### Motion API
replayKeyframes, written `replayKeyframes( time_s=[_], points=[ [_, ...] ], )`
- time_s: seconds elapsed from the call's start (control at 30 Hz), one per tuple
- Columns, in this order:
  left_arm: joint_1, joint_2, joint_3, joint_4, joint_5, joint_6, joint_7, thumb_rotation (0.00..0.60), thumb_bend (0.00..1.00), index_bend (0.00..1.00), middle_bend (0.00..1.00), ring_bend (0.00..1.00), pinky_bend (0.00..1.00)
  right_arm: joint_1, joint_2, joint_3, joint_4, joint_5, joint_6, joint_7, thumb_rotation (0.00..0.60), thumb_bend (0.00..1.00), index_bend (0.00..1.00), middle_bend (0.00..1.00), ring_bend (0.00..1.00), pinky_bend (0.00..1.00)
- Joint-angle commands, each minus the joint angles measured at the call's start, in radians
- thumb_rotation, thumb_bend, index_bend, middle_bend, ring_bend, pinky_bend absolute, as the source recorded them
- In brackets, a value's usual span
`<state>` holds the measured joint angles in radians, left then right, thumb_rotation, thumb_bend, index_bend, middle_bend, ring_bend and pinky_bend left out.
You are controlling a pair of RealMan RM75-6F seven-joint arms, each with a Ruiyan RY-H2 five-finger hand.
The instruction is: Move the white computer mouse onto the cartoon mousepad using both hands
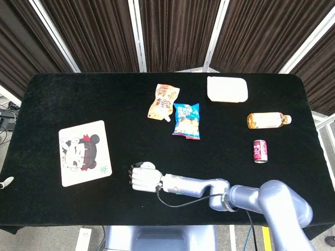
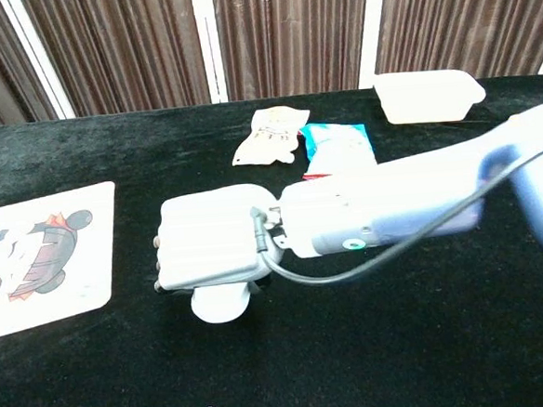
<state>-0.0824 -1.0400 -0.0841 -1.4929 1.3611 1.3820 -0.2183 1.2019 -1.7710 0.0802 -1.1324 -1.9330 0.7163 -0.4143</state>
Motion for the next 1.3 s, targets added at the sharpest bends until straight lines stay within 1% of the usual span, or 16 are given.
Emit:
replayKeyframes(
  time_s=[0.03,0.13,0.17,0.23,0.27,0.3,0.37,0.43,0.67,0.8,0.9,1.03,1.13,1.17,1.2,1.3],
  points=[
    [-0.001,0.001,0.000,0.009,-0.007,-0.011,-0.007,0.600,0.00,0.00,0.00,0.00,0.00,0.077,-0.065,-0.011,0.104,-0.020,-0.026,0.047,0.600,0.33,0.50,0.54,0.37,0.49],
    [-0.004,-0.002,-0.003,0.018,-0.020,-0.024,-0.011,0.600,0.00,0.00,0.00,0.00,0.00,0.102,-0.085,-0.018,0.153,-0.023,-0.006,0.078,0.600,0.29,0.50,0.54,0.37,0.49],
    [-0.003,-0.002,-0.004,0.020,-0.023,-0.026,-0.011,0.600,0.00,0.00,0.00,0.00,0.00,0.107,-0.087,-0.020,0.165,-0.022,0.000,0.081,0.600,0.22,0.47,0.50,0.35,0.47],
    [-0.004,-0.004,-0.006,0.023,-0.028,-0.030,-0.011,0.600,0.00,0.00,0.00,0.00,0.00,0.113,-0.086,-0.025,0.184,-0.026,0.013,0.069,0.600,0.07,0.30,0.34,0.23,0.35],
    [-0.005,-0.005,-0.006,0.024,-0.030,-0.033,-0.010,0.600,0.00,0.00,0.00,0.00,0.00,0.113,-0.083,-0.025,0.189,-0.026,0.020,0.056,0.600,0.01,0.16,0.20,0.13,0.24],
    [-0.005,-0.005,-0.006,0.025,-0.031,-0.034,-0.010,0.600,0.00,0.00,0.00,0.00,0.00,0.110,-0.080,-0.024,0.187,-0.022,0.024,0.051,0.600,0.00,0.06,0.09,0.05,0.13],
    [-0.007,-0.007,-0.005,0.027,-0.034,-0.040,-0.007,0.600,0.00,0.00,0.00,0.00,0.00,0.099,-0.065,-0.019,0.169,-0.007,0.039,0.036,0.600,0.00,0.00,0.00,0.00,0.03],
    [-0.008,-0.009,-0.005,0.030,-0.037,-0.046,-0.006,0.600,0.00,0.00,0.00,0.00,0.00,0.086,-0.037,-0.017,0.136,0.001,0.059,0.016,0.600,0.00,0.00,0.00,0.00,0.00],
    [-0.011,-0.015,-0.002,0.034,-0.031,-0.049,-0.003,0.600,0.00,0.00,0.00,0.00,0.00,0.021,0.093,-0.020,0.004,0.026,0.136,-0.035,0.600,0.00,0.00,0.00,0.00,0.00],
    [-0.013,-0.022,0.001,0.036,-0.007,-0.037,-0.002,0.600,0.00,0.00,0.00,0.00,0.00,-0.085,0.228,-0.027,-0.113,0.065,0.247,-0.058,0.600,0.00,0.00,0.00,0.00,0.00],
    [-0.021,-0.030,0.009,0.038,0.044,-0.017,-0.014,0.600,0.00,0.00,0.00,0.00,0.00,-0.209,0.338,-0.032,-0.221,0.140,0.354,-0.062,0.600,0.00,0.00,0.00,0.00,0.00],
    [-0.047,-0.031,0.021,0.024,0.129,0.002,0.012,0.600,0.00,0.00,0.00,0.00,0.00,-0.374,0.452,-0.039,-0.366,0.274,0.470,-0.078,0.600,0.00,0.00,0.00,0.00,0.00],
    [-0.103,-0.026,0.028,-0.004,0.218,-0.015,0.103,0.600,0.00,0.00,0.00,0.00,0.00,-0.506,0.530,-0.049,-0.506,0.378,0.573,-0.081,0.600,0.00,0.00,0.00,0.00,0.00],
    [-0.133,-0.023,0.034,-0.010,0.266,-0.032,0.142,0.600,0.00,0.00,0.00,0.00,0.00,-0.548,0.547,-0.053,-0.537,0.409,0.609,-0.046,0.600,0.00,0.00,0.00,0.00,0.00],
    [-0.199,-0.031,0.043,-0.006,0.365,-0.072,0.213,0.600,0.00,0.00,0.00,0.00,0.00,-0.616,0.578,-0.068,-0.560,0.447,0.666,0.006,0.600,0.00,0.00,0.00,0.00,0.00],
    [-0.308,-0.072,0.051,0.043,0.477,-0.145,0.238,0.600,0.04,0.00,0.00,0.00,0.00,-0.689,0.630,-0.098,-0.573,0.448,0.716,0.038,0.600,0.00,0.00,0.00,0.00,0.00]
  ],
)
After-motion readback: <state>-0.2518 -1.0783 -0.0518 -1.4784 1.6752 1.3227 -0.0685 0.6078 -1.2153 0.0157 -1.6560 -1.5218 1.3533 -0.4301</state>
